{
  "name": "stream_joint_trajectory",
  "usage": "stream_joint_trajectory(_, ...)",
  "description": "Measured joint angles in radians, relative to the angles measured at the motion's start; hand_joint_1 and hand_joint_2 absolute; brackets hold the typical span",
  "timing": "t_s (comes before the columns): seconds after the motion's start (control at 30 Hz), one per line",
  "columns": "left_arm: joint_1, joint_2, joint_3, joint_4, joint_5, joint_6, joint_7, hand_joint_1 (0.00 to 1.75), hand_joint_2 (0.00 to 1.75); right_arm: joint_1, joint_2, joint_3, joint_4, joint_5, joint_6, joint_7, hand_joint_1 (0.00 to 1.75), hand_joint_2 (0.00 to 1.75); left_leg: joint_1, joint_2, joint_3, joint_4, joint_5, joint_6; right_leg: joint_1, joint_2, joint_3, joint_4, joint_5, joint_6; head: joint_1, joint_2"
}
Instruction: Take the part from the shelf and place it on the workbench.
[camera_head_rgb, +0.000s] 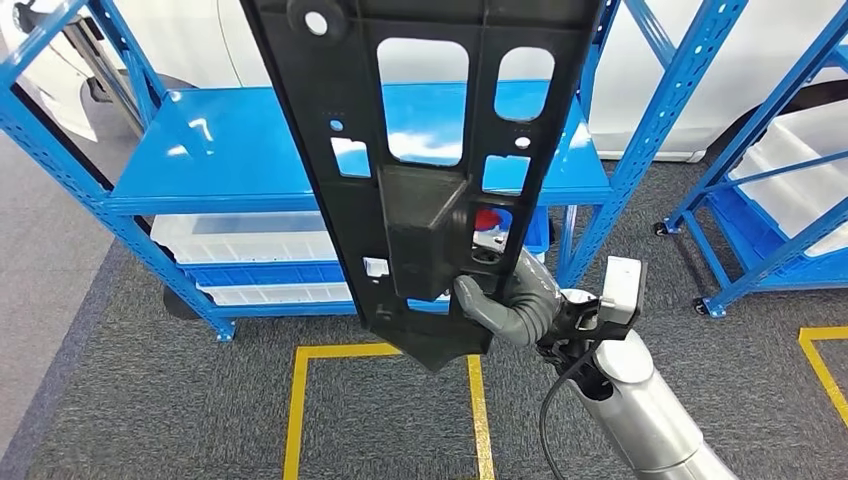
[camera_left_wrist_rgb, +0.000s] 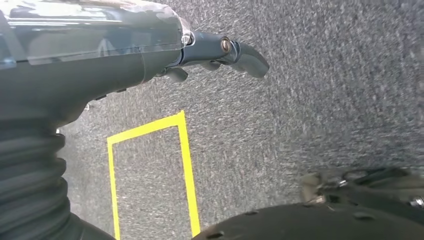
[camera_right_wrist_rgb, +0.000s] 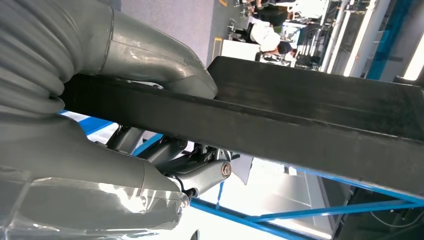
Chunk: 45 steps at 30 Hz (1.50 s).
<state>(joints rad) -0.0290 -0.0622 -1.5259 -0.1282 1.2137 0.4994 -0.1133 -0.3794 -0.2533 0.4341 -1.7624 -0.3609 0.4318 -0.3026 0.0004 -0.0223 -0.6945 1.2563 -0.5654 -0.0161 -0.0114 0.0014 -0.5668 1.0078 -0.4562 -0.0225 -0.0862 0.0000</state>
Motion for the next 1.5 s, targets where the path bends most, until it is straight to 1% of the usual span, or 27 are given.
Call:
stream_joint_trajectory(0.03, -0.002, 0.0, 0.0, 0.0, 0.0, 0.0, 0.0, 0.0, 1.75, 0.0, 0.0, 0.0, 0.0, 0.0, 0.0, 0.0, 1.75, 1.75, 0.0, 0.0, -0.022, 0.045, -0.008, -0.001, 0.001, -0.001, 0.0, 0.001, 0.0, -0.001, 0.0, 0.0)
stream_joint_trajectory(0.07, -0.003, 0.0, 0.0, 0.0, 0.0, 0.0, -0.001, 0.0, 1.75, 0.001, 0.0, 0.0, 0.0, 0.0, 0.0, 0.0, 1.75, 1.75, 0.001, 0.0, -0.026, 0.052, 0.005, -0.002, 0.001, 0.0, 0.001, 0.002, -0.001, -0.001, 0.0, 0.0)
stream_joint_trajectory(0.1, -0.003, 0.0, 0.0, 0.0, 0.0, 0.0, 0.0, 0.0, 1.75, 0.001, 0.0, 0.0, 0.0, 0.0, 0.0, 0.0, 1.75, 1.75, 0.001, 0.0, -0.011, 0.017, 0.035, -0.001, 0.001, 0.0, 0.002, 0.003, -0.002, 0.0, 0.0, 0.0)
stream_joint_trajectory(0.13, -0.001, 0.0, 0.0, 0.0, 0.0, 0.0, 0.0, 0.0, 1.75, 0.001, 0.0, 0.0, 0.0, 0.0, 0.0, 0.0, 1.75, 1.75, 0.002, 0.0, 0.021, -0.051, 0.074, 0.001, 0.001, 0.002, 0.004, 0.004, -0.004, 0.001, 0.0, 0.0)
stream_joint_trajectory(0.2, 0.004, 0.001, 0.0, 0.0, 0.0, 0.0, 0.002, 0.0, 1.75, 0.0, 0.0, 0.0, 0.0, 0.0, 0.0, 0.0, 1.75, 1.75, 0.0, 0.001, 0.089, -0.182, 0.122, 0.01, 0.003, 0.005, 0.005, 0.008, -0.009, 0.008, 0.0, 0.0)
stream_joint_trajectory(0.27, 0.006, 0.001, 0.0, 0.0, 0.0, 0.0, 0.002, 0.0, 1.75, 0.0, 0.0, 0.0, 0.0, 0.0, 0.0, 0.0, 1.75, 1.75, -0.003, 0.0, 0.114, -0.23, 0.125, 0.021, 0.005, 0.007, 0.004, 0.01, -0.012, 0.018, 0.0, 0.0)
stream_joint_trajectory(0.37, 0.006, 0.0, 0.0, 0.0, 0.0, 0.0, 0.002, 0.0, 1.75, 0.0, 0.0, 0.0, 0.0, 0.0, 0.0, 0.0, 1.75, 1.75, 0.0, -0.001, 0.111, -0.242, 0.129, 0.038, 0.006, 0.006, 0.001, 0.021, -0.022, 0.036, 0.0, 0.0)
stream_joint_trajectory(0.43, 0.006, -0.001, 0.0, 0.0, -0.001, 0.0, 0.002, 0.0, 1.75, -0.001, 0.0, 0.0, 0.0, 0.0, 0.0, 0.0, 1.75, 1.75, 0.004, 0.001, 0.112, -0.249, 0.133, 0.047, 0.004, 0.005, -0.03, 0.09, -0.07, 0.046, 0.0, 0.0)
stream_joint_trajectory(0.5, 0.006, -0.001, 0.0, 0.0, -0.001, 0.0, 0.002, 0.0, 1.75, 0.001, 0.0, 0.0, 0.0, 0.0, 0.0, 0.0, 1.75, 1.75, 0.002, 0.002, 0.11, -0.248, 0.133, 0.051, 0.003, 0.004, -0.093, 0.226, -0.138, 0.053, 0.0, 0.0)
stream_joint_trajectory(0.53, 0.006, -0.001, 0.0, 0.0, -0.001, 0.0, 0.002, 0.0, 1.75, 0.002, 0.0, 0.0, 0.0, 0.0, 0.0, 0.0, 1.75, 1.75, 0.001, 0.002, 0.109, -0.248, 0.133, 0.051, 0.002, 0.004, -0.119, 0.28, -0.153, 0.054, 0.0, 0.0)
stream_joint_trajectory(0.57, 0.006, -0.001, 0.0, 0.0, -0.001, 0.0, 0.002, 0.0, 1.75, 0.003, 0.0, 0.0, 0.0, 0.0, 0.0, 0.0, 1.75, 1.75, 0.001, 0.002, 0.109, -0.246, 0.132, 0.051, 0.002, 0.004, -0.132, 0.305, -0.149, 0.055, 0.0, 0.0)
stream_joint_trajectory(0.6, 0.006, -0.001, 0.0, 0.0, -0.001, 0.0, 0.002, 0.0, 1.75, 0.003, 0.0, 0.0, 0.0, 0.0, 0.0, 0.0, 1.75, 1.75, 0.001, 0.001, 0.109, -0.245, 0.132, 0.051, 0.001, 0.004, -0.123, 0.285, -0.124, 0.054, 0.0, 0.0)
stream_joint_trajectory(0.7, 0.006, -0.002, 0.0, 0.0, -0.001, 0.0, 0.002, 0.0, 1.75, 0.002, 0.0, 0.0, 0.0, 0.0, 0.0, 0.0, 1.75, 1.75, 0.0, -0.001, 0.11, -0.24, 0.128, 0.046, 0.004, 0.004, -0.026, 0.082, -0.025, 0.043, 0.0, 0.0)
stream_joint_trajectory(0.77, 0.006, -0.002, 0.0, 0.0, 0.0, 0.0, 0.002, 0.0, 1.75, 0.001, 0.0, 0.0, 0.0, 0.0, 0.0, 0.0, 1.75, 1.75, -0.002, -0.002, 0.11, -0.24, 0.128, 0.038, 0.01, 0.005, 0.004, 0.014, -0.011, 0.033, 0.0, 0.0)
stream_joint_trajectory(0.83, 0.006, -0.002, 0.0, 0.0, 0.0, 0.0, 0.002, 0.0, 1.75, 0.0, 0.0, 0.0, 0.0, 0.0, 0.0, 0.0, 1.75, 1.75, -0.005, -0.002, 0.11, -0.243, 0.129, 0.027, 0.01, 0.006, 0.004, 0.006, -0.009, 0.023, 0.0, 0.0)
stream_joint_trajectory(0.9, 0.006, -0.001, 0.0, 0.0, 0.0, 0.0, 0.001, 0.0, 1.75, 0.0, 0.0, 0.0, 0.0, 0.0, 0.0, 0.0, 1.75, 1.75, -0.006, -0.001, 0.1, -0.22, 0.11, 0.016, 0.003, 0.004, 0.006, -0.003, -0.004, 0.011, 0.0, 0.0)
stream_joint_trajectory(0.93, 0.005, 0.0, 0.0, 0.0, 0.0, 0.0, 0.001, 0.0, 1.75, -0.001, 0.0, 0.0, 0.0, 0.0, 0.0, 0.0, 1.75, 1.75, -0.006, -0.001, 0.081, -0.18, 0.085, 0.011, 0.0, 0.003, 0.008, -0.007, -0.001, 0.006, 0.0, 0.0)
stream_joint_trajectory(1.0, 0.001, 0.0, 0.0, 0.0, 0.0, 0.0, 0.0, 0.0, 1.75, -0.001, 0.0, 0.0, 0.0, 0.0, 0.0, 0.0, 1.75, 1.75, -0.003, -0.001, 0.019, -0.044, 0.017, 0.003, 0.0, 0.0, 0.008, -0.007, 0.0, 0.001, 0.0, 0.0)
stream_joint_trajectory(1.07, -0.003, 0.0, 0.0, 0.0, 0.0, 0.0, 0.0, 0.0, 1.75, 0.0, 0.0, 0.0, 0.0, 0.0, 0.0, 0.0, 1.75, 1.75, -0.001, 0.0, -0.029, 0.055, -0.007, -0.001, 0.001, -0.001, 0.009, -0.007, -0.001, 0.0, 0.0, 0.0)
stream_joint_trajectory(1.1, -0.003, 0.0, 0.0, 0.0, 0.0, 0.0, -0.001, 0.0, 1.75, 0.0, 0.0, 0.0, 0.0, 0.0, 0.0, 0.0, 1.75, 1.75, 0.0, 0.0, -0.028, 0.05, 0.011, -0.001, 0.001, 0.0, 0.01, -0.006, -0.002, 0.0, 0.0, 0.0)
stream_joint_trajectory(1.13, -0.003, 0.0, 0.0, 0.0, 0.0, 0.0, 0.0, 0.0, 1.75, 0.001, 0.0, 0.0, 0.0, 0.0, 0.0, 0.0, 1.75, 1.75, 0.001, 0.0, -0.006, 0.003, 0.045, 0.0, 0.001, 0.001, 0.012, -0.006, -0.003, 0.001, 0.0, 0.0)
stream_joint_trajectory(1.2, 0.002, 0.001, 0.0, 0.0, 0.0, 0.0, 0.001, 0.0, 1.75, 0.0, 0.0, 0.0, 0.0, 0.0, 0.0, 0.0, 1.75, 1.75, 0.001, 0.002, 0.067, -0.146, 0.114, 0.006, 0.002, 0.005, 0.015, -0.003, -0.008, 0.007, 0.0, 0.0)
stream_joint_trajectory(1.23, 0.005, 0.001, 0.0, 0.0, 0.0, 0.0, 0.002, 0.0, 1.75, 0.0, 0.0, 0.0, 0.0, 0.0, 0.0, 0.0, 1.75, 1.75, 0.0, 0.003, 0.093, -0.2, 0.132, 0.011, 0.004, 0.006, 0.015, -0.002, -0.011, 0.011, 0.0, 0.0)
stream_joint_trajectory(1.27, 0.006, 0.001, 0.0, 0.0, -0.001, 0.0, 0.002, 0.0, 1.75, 0.0, 0.0, 0.0, 0.0, 0.0, 0.0, 0.0, 1.75, 1.75, -0.001, 0.004, 0.108, -0.23, 0.136, 0.016, 0.005, 0.007, 0.014, 0.0, -0.013, 0.015, 0.0, 0.0)
stream_joint_trajectory(1.4, 0.006, 0.0, 0.0, 0.0, 0.0, 0.0, 0.002, 0.0, 1.75, 0.0, 0.0, 0.0, 0.0, 0.0, 0.0, 0.0, 1.75, 1.75, 0.001, 0.001, 0.108, -0.247, 0.135, 0.039, 0.006, 0.006, 0.005, 0.019, -0.028, 0.038, 0.0, 0.0)
stream_joint_trajectory(1.43, 0.006, 0.0, 0.0, 0.0, -0.001, 0.0, 0.002, 0.0, 1.75, -0.001, 0.0, 0.0, 0.0, 0.0, 0.0, 0.0, 1.75, 1.75, 0.003, 0.002, 0.108, -0.25, 0.137, 0.044, 0.005, 0.005, -0.009, 0.051, -0.051, 0.044, 0.0, 0.0)
stream_joint_trajectory(1.5, 0.006, 0.0, 0.0, 0.0, -0.001, 0.0, 0.002, 0.0, 1.75, 0.0, 0.0, 0.0, 0.0, 0.0, 0.0, 0.0, 1.75, 1.75, 0.003, 0.004, 0.107, -0.251, 0.137, 0.05, 0.003, 0.004, -0.068, 0.175, -0.117, 0.051, 0.0, 0.0)
